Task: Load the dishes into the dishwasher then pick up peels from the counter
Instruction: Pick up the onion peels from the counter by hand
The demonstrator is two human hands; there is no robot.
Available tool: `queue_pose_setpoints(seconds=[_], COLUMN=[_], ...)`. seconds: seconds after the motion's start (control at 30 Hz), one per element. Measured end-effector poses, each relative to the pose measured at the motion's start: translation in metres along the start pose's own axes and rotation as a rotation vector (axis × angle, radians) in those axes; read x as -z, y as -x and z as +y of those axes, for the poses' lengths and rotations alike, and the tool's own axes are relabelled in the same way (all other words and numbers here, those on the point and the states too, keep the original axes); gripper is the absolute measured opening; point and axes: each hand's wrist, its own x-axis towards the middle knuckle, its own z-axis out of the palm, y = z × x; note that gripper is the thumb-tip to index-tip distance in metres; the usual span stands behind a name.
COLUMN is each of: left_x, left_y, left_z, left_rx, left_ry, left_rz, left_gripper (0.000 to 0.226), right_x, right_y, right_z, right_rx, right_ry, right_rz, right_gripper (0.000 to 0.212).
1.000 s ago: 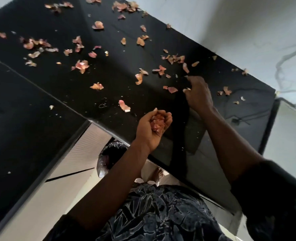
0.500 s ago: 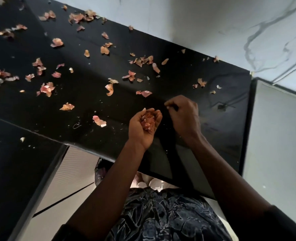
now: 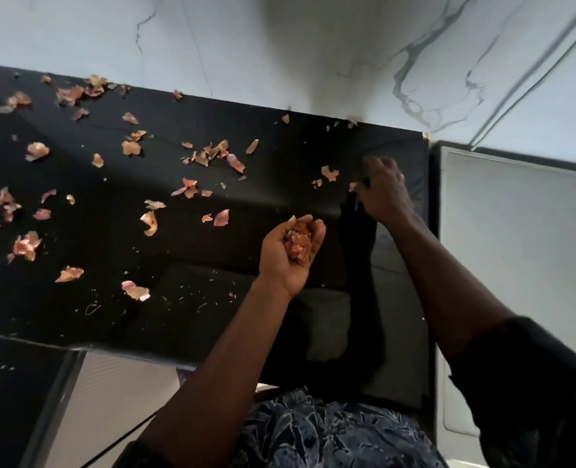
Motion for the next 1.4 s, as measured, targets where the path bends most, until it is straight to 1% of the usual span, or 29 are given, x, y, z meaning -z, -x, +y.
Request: queue_pose_setpoints(seconds=[0.03, 0.07, 0.1, 0.2, 0.27, 0.33, 0.37, 0.43, 0.5, 0.57, 0.6, 0.63, 0.7, 0.73, 0.77, 0.83, 0.9, 0.97, 1.03, 1.07, 1.17, 1.27, 1.3, 1.4], left_x=[-0.004, -0.007, -0.01, -0.012, -0.013, -0.015, -0.017, -0.021, -0.025, -0.03, -0.032, -0.034, -0.034, -0.033, -0.034, -0.036, -0.035, -0.031, -0.026, -0.024, -0.027, -0.039, -0.047, -0.074], left_y=[-0.002, -0.003, -0.005, -0.013, -0.018, -0.021, -0.022, -0.024, -0.027, -0.03, -0.032, -0.033, -0.035, -0.037, -0.037, -0.037, -0.039, -0.041, -0.043, -0.043, -0.042, -0.043, -0.044, -0.045], left_z=[-0.003, -0.006, -0.009, -0.014, -0.016, -0.018, -0.02, -0.024, -0.028, -0.033, -0.036, -0.038, -0.041, -0.041, -0.039, -0.036, -0.035, -0.039, -0.044, -0.047, -0.058, -0.07, -0.075, -0.098], left_rx=[0.002, 0.002, 0.002, -0.01, -0.015, -0.014, -0.009, 0.0, 0.006, 0.017, 0.018, 0.017, 0.005, 0.002, 0.001, 0.006, 0.013, 0.015, 0.025, 0.033, 0.059, 0.101, 0.119, 0.177], left_ry=[-0.011, -0.02, -0.026, -0.035, -0.04, -0.059, -0.076, -0.107, -0.136, -0.158, -0.18, -0.212, -0.27, -0.282, -0.277, -0.243, -0.166, -0.118, -0.123, -0.131, -0.152, -0.181, -0.187, -0.175], left_rz=[0.007, 0.017, 0.025, 0.034, 0.036, 0.037, 0.041, 0.047, 0.052, 0.048, 0.048, 0.047, 0.034, 0.017, 0.002, -0.013, -0.022, -0.013, 0.005, 0.013, 0.014, -0.009, -0.027, -0.08], left_gripper=[0.026, 0.026, 0.026, 0.027, 0.028, 0.028, 0.028, 0.028, 0.027, 0.028, 0.027, 0.026, 0.023, 0.022, 0.023, 0.025, 0.027, 0.028, 0.025, 0.024, 0.023, 0.025, 0.025, 0.026], right_x=[-0.006, -0.011, -0.017, -0.031, -0.036, -0.038, -0.035, -0.021, -0.003, 0.014, 0.018, 0.019, 0.012, 0.008, 0.007, 0.012, 0.023, 0.034, 0.042, 0.044, 0.052, 0.062, 0.064, 0.069], right_y=[-0.005, -0.007, -0.005, 0.015, 0.037, 0.052, 0.057, 0.057, 0.059, 0.069, 0.075, 0.082, 0.096, 0.099, 0.099, 0.094, 0.083, 0.072, 0.068, 0.07, 0.079, 0.079, 0.077, 0.069], right_z=[0.007, 0.012, 0.016, 0.02, 0.018, 0.019, 0.022, 0.028, 0.027, 0.011, 0.001, -0.008, -0.019, -0.02, -0.019, -0.01, 0.012, 0.054, 0.101, 0.122, 0.175, 0.216, 0.227, 0.244], right_rx=[0.014, 0.063, 0.127, 0.282, 0.361, 0.429, 0.422, 0.32, 0.206, 0.199, 0.244, 0.309, 0.412, 0.443, 0.452, 0.392, 0.255, 0.076, -0.096, -0.152, -0.245, -0.399, -0.433, -0.453], right_ry=[0.028, 0.056, 0.096, 0.146, 0.17, 0.175, 0.134, 0.002, -0.178, -0.265, -0.278, -0.268, -0.218, -0.203, -0.213, -0.304, -0.421, -0.461, -0.418, -0.401, -0.302, -0.214, -0.184, -0.12], right_rz=[-0.069, -0.101, -0.09, 0.03, 0.068, 0.043, 0.041, 0.067, 0.169, 0.268, 0.256, 0.201, 0.046, 0.005, 0.006, 0.093, 0.26, 0.383, 0.397, 0.394, 0.458, 0.508, 0.513, 0.524], right_gripper=[0.057, 0.058, 0.054, 0.024, 0.016, 0.012, 0.013, 0.019, 0.018, 0.013, 0.012, 0.011, 0.014, 0.016, 0.017, 0.015, 0.011, 0.011, 0.014, 0.016, 0.019, 0.022, 0.023, 0.027])
